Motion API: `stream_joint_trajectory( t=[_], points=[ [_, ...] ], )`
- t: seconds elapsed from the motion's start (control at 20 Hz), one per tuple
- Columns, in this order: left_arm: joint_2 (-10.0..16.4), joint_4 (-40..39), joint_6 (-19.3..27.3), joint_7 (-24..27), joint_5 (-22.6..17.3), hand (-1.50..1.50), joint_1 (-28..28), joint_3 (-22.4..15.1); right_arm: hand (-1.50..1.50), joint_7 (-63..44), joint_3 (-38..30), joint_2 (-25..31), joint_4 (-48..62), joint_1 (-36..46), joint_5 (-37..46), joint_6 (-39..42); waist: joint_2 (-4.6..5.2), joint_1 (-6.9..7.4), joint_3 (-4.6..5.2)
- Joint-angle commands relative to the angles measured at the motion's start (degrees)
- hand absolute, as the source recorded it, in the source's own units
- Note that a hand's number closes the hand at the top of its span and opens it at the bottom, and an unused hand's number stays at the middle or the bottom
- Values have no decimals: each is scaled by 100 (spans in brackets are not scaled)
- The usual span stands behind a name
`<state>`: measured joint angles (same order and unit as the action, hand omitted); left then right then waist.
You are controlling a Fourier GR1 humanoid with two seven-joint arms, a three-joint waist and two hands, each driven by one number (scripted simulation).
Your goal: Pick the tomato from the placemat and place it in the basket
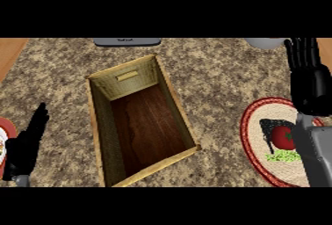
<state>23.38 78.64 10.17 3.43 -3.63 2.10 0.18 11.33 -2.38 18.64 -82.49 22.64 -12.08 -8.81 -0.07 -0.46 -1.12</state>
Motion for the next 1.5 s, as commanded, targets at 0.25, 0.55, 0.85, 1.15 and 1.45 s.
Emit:
stream_joint_trajectory(
  t=[0.25,0.55,0.85,1.15,1.45],
  points=[
    [-122,37,-150,-514,-12,0,-731,-212,150,1040,-757,145,991,-1013,-2516,3468,118,-249,24],
    [-134,100,-447,-1335,-141,0,-1069,-372,-150,3805,-1020,-206,109,-2216,-1561,3942,-5,-123,101],
    [-266,60,-334,-1357,17,0,-1058,-470,-150,2661,-1730,1130,20,-2492,-457,2477,1,-136,128],
    [-201,38,-253,-1426,140,0,-1154,-438,-150,2465,-1956,2891,-167,-3307,654,3085,-13,-190,125],
    [-619,91,-178,-1613,185,0,-1276,-712,-150,2950,-1727,3973,274,-3521,1071,4412,14,-7,109]
  ],
)
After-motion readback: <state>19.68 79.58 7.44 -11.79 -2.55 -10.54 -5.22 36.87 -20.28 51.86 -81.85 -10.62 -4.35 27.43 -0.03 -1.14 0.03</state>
